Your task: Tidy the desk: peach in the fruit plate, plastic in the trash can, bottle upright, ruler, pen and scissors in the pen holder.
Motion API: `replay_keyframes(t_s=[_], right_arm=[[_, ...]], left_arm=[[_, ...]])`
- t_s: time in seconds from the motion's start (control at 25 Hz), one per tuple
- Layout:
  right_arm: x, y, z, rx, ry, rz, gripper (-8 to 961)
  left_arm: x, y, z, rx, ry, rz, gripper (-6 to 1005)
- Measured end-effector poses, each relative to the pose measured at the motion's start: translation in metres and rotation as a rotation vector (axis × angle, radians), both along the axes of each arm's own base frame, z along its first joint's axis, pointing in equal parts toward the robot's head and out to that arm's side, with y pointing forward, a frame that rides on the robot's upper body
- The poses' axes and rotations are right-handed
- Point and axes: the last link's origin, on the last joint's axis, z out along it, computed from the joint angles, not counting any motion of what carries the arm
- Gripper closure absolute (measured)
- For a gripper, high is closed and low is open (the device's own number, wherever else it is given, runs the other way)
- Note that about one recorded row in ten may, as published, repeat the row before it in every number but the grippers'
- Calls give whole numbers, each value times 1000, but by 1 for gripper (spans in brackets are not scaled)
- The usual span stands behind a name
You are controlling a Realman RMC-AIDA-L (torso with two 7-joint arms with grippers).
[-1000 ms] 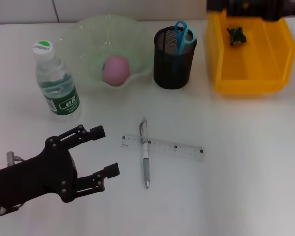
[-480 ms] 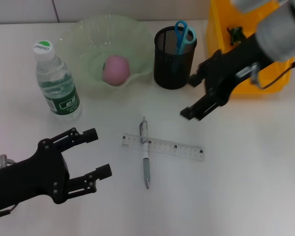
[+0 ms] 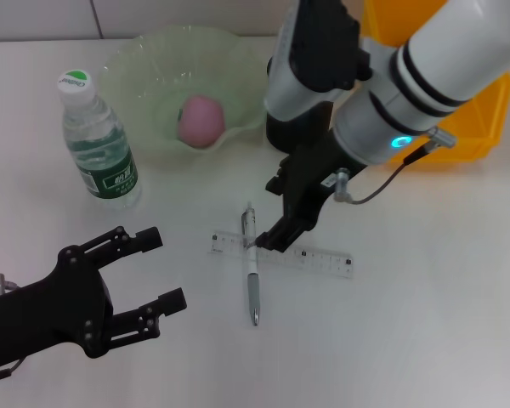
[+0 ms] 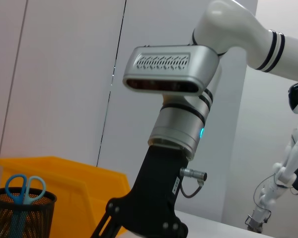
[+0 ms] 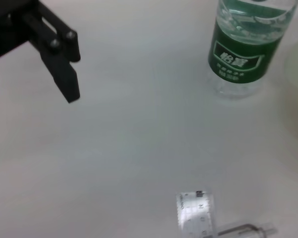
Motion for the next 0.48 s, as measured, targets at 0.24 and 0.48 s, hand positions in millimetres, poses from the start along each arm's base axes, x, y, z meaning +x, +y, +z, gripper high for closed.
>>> replay_keyframes(t_s=[0.24,0.48], right_arm=[[6,-1,-9,-29,-59,20,115],[18,-4,-12,-43,-84,26,116]], left_arm=[[0,0,1,-7,-2,5,185],[-1,0,2,-8,-2,7,185]])
